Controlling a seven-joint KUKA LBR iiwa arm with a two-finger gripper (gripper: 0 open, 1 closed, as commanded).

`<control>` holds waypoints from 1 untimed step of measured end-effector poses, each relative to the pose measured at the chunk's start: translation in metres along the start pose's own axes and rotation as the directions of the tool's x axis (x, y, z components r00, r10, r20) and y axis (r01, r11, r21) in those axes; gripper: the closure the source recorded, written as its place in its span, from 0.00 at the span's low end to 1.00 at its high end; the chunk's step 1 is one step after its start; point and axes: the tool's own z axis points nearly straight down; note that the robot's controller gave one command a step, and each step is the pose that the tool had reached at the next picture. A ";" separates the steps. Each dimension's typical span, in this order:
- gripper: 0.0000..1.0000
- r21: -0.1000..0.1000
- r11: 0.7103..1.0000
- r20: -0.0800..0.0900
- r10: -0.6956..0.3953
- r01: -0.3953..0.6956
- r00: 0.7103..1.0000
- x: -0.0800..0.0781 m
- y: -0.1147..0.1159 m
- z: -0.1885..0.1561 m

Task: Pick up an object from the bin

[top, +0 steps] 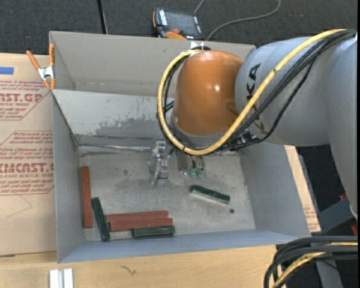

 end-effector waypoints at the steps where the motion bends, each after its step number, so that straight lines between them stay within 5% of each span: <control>1: 0.00 0.001 1.000 -0.008 0.000 0.000 1.000 0.002 0.000 0.005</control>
Offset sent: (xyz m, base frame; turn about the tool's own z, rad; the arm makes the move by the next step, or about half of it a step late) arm 0.0000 0.0000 0.0000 0.0000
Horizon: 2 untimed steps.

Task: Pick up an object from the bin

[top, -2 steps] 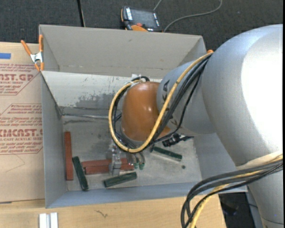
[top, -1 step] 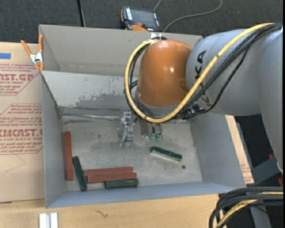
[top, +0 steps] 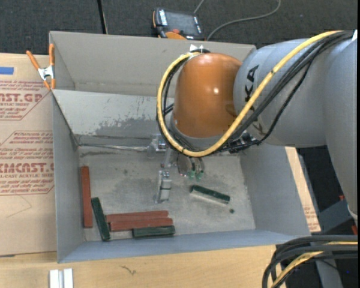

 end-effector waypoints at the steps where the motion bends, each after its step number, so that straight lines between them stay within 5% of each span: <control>1: 0.00 0.004 0.999 -0.010 -0.041 0.041 0.999 0.038 -0.026 0.059; 2: 0.00 0.001 0.999 -0.008 0.033 -0.033 0.999 0.048 -0.002 0.117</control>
Offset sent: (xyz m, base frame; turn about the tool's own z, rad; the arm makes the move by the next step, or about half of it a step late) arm -0.0357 -0.0234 -0.0551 -0.0408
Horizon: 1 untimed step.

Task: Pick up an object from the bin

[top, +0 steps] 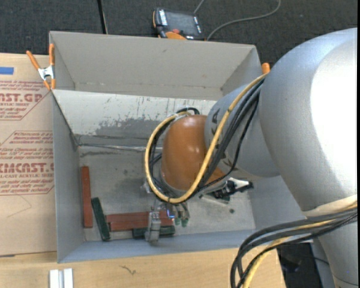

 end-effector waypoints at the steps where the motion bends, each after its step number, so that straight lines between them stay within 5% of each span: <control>1: 1.00 -0.002 1.000 0.009 0.001 -0.001 1.000 -0.003 -0.001 -0.003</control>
Offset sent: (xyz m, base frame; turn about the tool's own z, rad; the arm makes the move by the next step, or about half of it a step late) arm 0.0000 0.0000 0.0000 0.0000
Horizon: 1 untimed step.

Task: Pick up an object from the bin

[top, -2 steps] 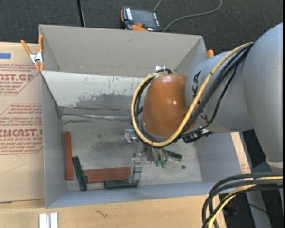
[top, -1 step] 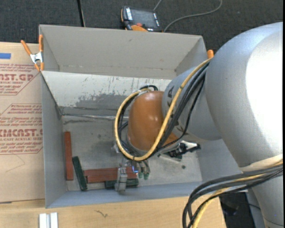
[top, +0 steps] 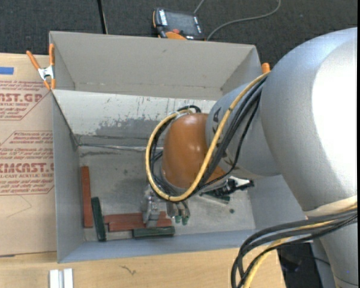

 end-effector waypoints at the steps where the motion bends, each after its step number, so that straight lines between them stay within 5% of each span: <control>1: 0.00 0.000 1.000 -0.002 0.000 0.000 1.000 0.001 0.000 0.000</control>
Offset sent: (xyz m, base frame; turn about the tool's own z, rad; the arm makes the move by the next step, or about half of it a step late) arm 0.0000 0.0000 0.0000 0.0000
